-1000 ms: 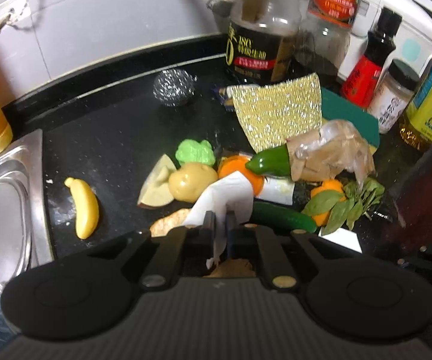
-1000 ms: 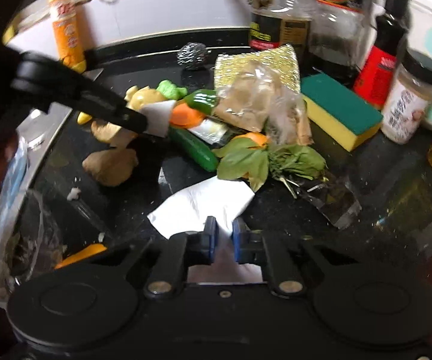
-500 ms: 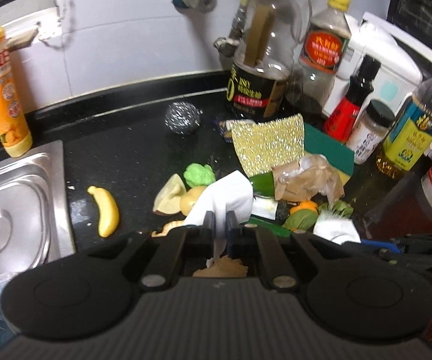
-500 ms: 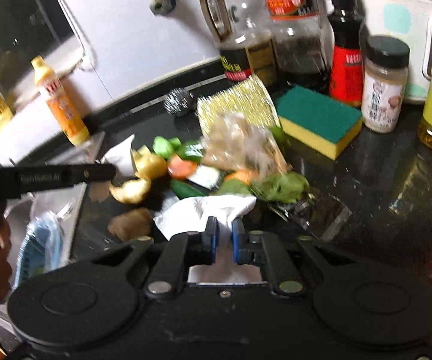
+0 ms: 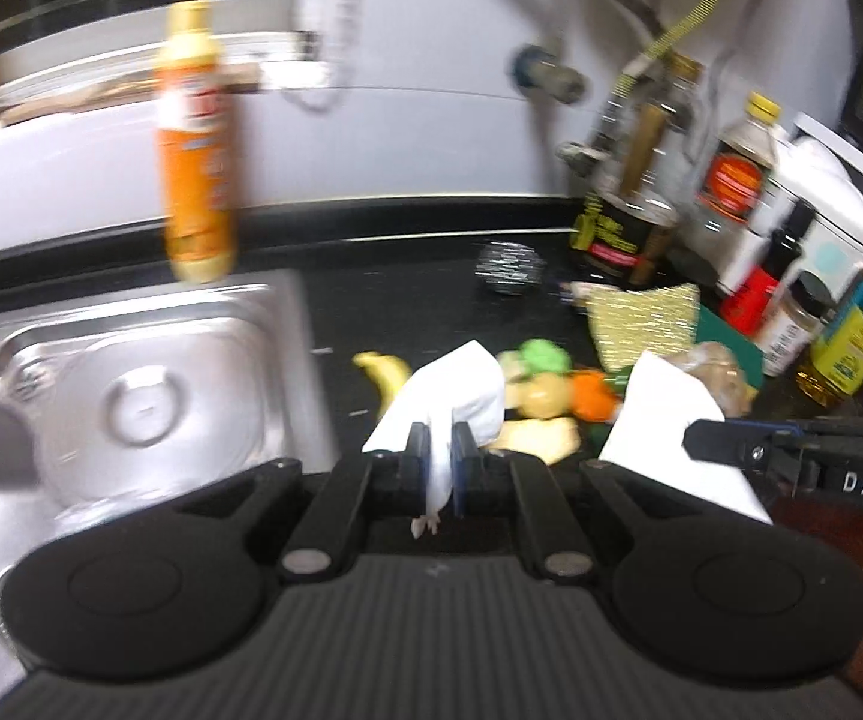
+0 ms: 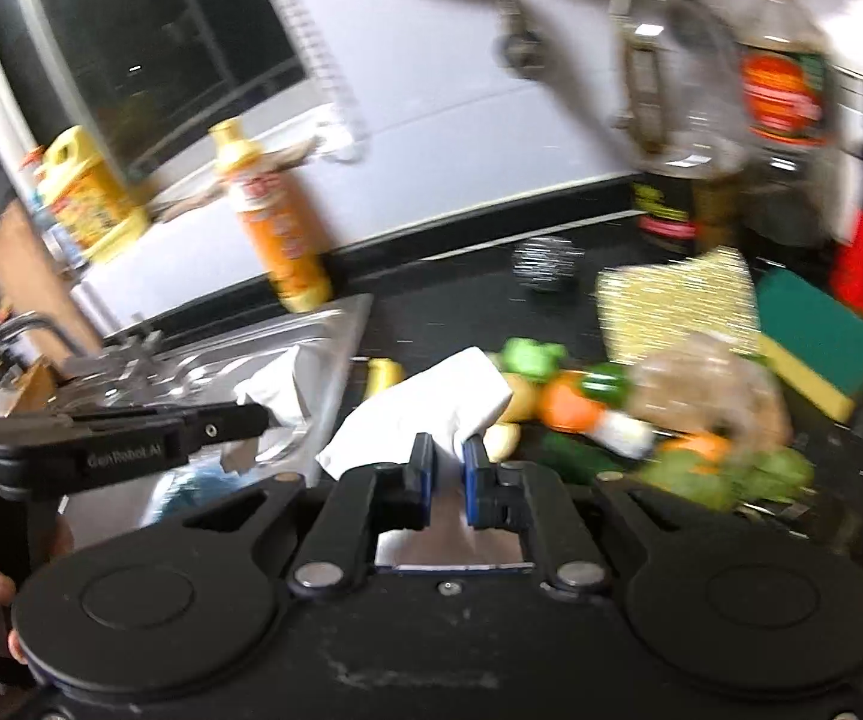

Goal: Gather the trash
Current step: 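Carry both paper towels into the blue-bagged bin and release them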

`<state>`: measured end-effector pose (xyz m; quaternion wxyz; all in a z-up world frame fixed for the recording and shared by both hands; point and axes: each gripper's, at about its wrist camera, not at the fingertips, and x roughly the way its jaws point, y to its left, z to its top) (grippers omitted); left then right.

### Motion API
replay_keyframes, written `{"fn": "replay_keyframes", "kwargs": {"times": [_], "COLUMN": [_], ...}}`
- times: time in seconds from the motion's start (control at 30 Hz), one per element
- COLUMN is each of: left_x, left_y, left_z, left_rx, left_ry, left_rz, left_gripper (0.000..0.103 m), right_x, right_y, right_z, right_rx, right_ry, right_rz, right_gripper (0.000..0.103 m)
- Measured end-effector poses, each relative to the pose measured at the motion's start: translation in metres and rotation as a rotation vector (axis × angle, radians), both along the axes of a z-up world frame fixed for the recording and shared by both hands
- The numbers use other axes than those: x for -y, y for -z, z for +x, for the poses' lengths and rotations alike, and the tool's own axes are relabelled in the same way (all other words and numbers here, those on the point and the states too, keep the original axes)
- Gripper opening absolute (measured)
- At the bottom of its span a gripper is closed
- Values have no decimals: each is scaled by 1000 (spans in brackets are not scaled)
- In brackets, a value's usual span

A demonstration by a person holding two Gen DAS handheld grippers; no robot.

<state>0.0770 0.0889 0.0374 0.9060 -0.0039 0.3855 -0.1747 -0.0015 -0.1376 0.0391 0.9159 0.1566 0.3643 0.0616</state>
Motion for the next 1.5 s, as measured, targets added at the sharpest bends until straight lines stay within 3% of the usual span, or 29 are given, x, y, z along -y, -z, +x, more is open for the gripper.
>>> {"fn": "replay_keyframes", "kwargs": {"times": [0.27, 0.6, 0.87, 1.13, 1.23, 1.3, 1.4, 1.5], "left_x": [-77, -145, -154, -150, -151, -151, -147, -146], "left_y": [2, 24, 59, 87, 92, 93, 88, 81], "left_z": [-23, -47, -58, -61, -62, -65, -69, -72], "left_rx": [-3, -63, -143, -213, -229, -225, -192, -151], "left_ry": [-151, -266, -257, -240, -243, -244, -247, -247], "left_rz": [25, 40, 46, 59, 60, 73, 106, 117], "left_gripper": [7, 7, 8, 8, 10, 20, 64, 78], "right_x": [-76, -165, -215, -239, -244, -247, -248, -250], "right_y": [0, 16, 38, 55, 59, 62, 60, 55], "right_z": [23, 48, 62, 70, 74, 76, 76, 74], "right_rx": [1, -85, -168, -229, -243, -254, -249, -232], "right_ry": [-166, -325, -378, -413, -423, -426, -430, -435], "right_rz": [43, 43, -22, -76, -85, -77, -68, -63], "right_gripper": [10, 10, 10, 10, 15, 38, 64, 81]}}
